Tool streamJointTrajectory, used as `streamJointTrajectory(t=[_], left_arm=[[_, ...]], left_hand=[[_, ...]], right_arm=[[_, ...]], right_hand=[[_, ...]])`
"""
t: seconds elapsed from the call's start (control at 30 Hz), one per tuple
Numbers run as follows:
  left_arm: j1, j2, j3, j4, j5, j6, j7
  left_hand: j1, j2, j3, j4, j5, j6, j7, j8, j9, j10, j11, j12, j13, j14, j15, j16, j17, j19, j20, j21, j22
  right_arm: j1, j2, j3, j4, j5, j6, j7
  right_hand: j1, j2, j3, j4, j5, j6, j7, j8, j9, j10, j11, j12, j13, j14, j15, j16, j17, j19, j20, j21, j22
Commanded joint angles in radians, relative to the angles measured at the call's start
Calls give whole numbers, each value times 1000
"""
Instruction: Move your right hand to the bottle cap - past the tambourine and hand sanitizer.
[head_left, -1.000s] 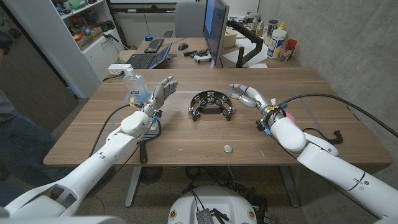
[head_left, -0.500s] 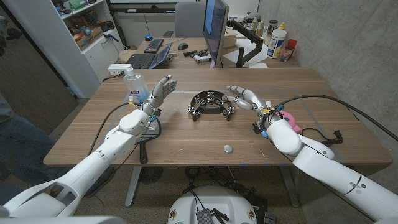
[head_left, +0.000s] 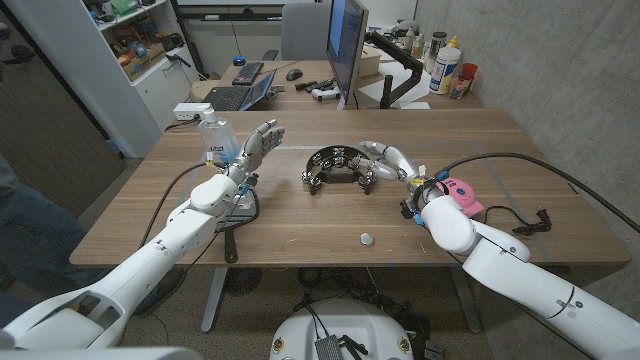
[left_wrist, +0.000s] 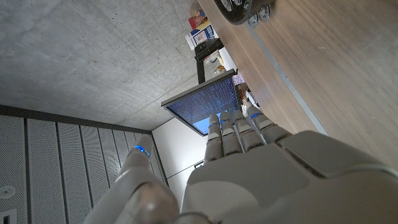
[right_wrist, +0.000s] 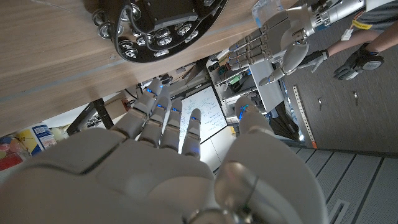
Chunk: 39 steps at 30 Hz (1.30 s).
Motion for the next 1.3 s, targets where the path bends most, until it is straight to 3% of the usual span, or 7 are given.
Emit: streamJointTrajectory(t=[0.03, 1.03, 1.3], left_arm=[[-8, 0, 4, -3, 1, -4, -14], [-5, 9, 1, -19, -7, -11, -35], [-9, 8, 4, -17, -10, -16, -49]], left_hand=[[-2, 7, -5, -2, 6, 5, -2, 0, 3, -4, 2, 2, 2, -5, 4, 3, 3, 4, -37, -2, 4], [-1, 10, -12, -2, 9, 6, -3, 1, 3, -6, 1, 2, 2, -5, 4, 4, 3, 4, -34, -13, 4], [-1, 10, -14, -2, 9, 6, -4, 1, 3, -6, 1, 3, 2, -6, 4, 4, 3, 4, -34, -16, 5]], right_arm=[[2, 20, -40, -35, -35, -78, -13], [25, 68, -173, -140, -146, -353, -39], [61, 102, -238, -163, -189, -492, -37]], right_hand=[[6, 0, 4, 8, 8, 3, -3, -1, 5, 10, 0, -2, 5, 2, -4, -3, 3, 0, 7, -4, 0], [15, -5, 7, 9, 17, 8, -4, 0, 5, 6, -4, -6, 5, -6, -4, -7, 3, 2, 21, -21, 0], [19, -7, 8, 9, 19, 14, -5, 2, 5, 6, -4, -6, 5, -5, -3, -7, 3, 1, 25, -25, 0]])
